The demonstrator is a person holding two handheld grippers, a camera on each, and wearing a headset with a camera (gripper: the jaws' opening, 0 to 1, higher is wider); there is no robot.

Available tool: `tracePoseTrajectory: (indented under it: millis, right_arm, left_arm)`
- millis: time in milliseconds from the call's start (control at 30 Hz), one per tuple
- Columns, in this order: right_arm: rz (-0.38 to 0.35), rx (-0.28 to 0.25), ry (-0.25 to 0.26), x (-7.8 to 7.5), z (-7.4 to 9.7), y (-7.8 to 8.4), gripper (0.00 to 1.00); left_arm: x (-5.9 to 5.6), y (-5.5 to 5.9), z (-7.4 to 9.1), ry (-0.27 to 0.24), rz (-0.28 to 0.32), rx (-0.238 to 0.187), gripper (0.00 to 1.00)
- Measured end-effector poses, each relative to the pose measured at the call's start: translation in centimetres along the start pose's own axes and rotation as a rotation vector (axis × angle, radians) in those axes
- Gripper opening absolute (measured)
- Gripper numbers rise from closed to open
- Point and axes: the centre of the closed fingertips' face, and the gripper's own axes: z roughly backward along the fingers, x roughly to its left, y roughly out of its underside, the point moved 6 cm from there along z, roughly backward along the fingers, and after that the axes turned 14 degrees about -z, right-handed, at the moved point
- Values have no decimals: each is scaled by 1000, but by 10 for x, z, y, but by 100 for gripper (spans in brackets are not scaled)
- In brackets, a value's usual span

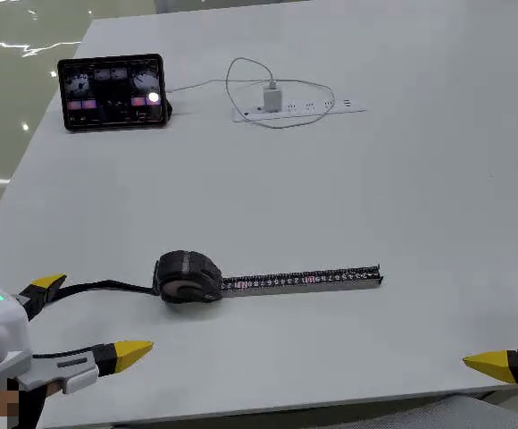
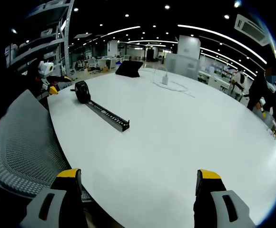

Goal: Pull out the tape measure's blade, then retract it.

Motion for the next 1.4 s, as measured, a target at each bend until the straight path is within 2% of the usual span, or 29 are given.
tracePoseTrajectory:
  millis: [67, 100, 133, 167, 200, 233, 300, 467, 567, 667, 767, 833, 1067, 1167, 1233, 1300, 1400]
  right_arm:
    - [11, 2, 5, 0, 0, 0, 99]
    - [12, 2, 5, 0, 0, -1, 99]
    - [17, 4, 3, 0, 0, -1, 99]
    - [27, 9, 0, 0, 0, -1, 99]
    - [27, 12, 0, -1, 0, -2, 99]
    - [25, 15, 0, -1, 0, -2, 99]
    - [21, 13, -2, -2, 0, -3, 99]
    - [45, 28, -14, 1, -4, -6, 99]
    - [57, 33, -23, 2, -7, -10, 99]
    - [76, 37, -30, 4, -10, -15, 99]
    - [110, 43, -42, 6, -13, -22, 99]
    - [147, 70, -28, 3, -16, -23, 99]
    - [152, 107, -60, 4, -24, -31, 99]
    - [180, 120, -72, 5, -28, -35, 99]
    - [196, 128, -80, 5, -31, -38, 99]
    - [209, 133, -88, 5, -34, -42, 99]
    - [244, 145, -89, 4, -37, -47, 99]
  left_arm:
    - [-1, -1, -2, -3, 3, 8, 99]
    - [-2, -2, -3, -12, 22, 10, 99]
    - [-4, -5, -4, -10, 64, -3, 99]
    - [-8, -8, -5, 7, 82, -11, 99]
    - [-8, -8, -6, -4, 65, -2, 99]
    - [-9, -6, -7, -15, 53, 26, 99]
    - [-14, -7, -11, -4, 44, 35, 99]
    - [-24, -20, -16, 7, 30, 34, 99]
    - [-26, -28, -23, 2, 11, 54, 99]
    - [-29, -40, -29, 8, 48, 17, 99]
    - [-34, -48, -36, 16, 42, 28, 99]
    - [-36, -52, -40, 30, 55, 25, 99]
    - [-40, -70, -56, 21, 66, 3, 99]
    - [-47, -74, -64, 48, 34, 15, 99]
    - [-50, -76, -69, 44, 8, 25, 99]
    - [-51, -79, -73, 42, 44, 36, 99]
    - [-52, -82, -78, 56, 98, 18, 99]
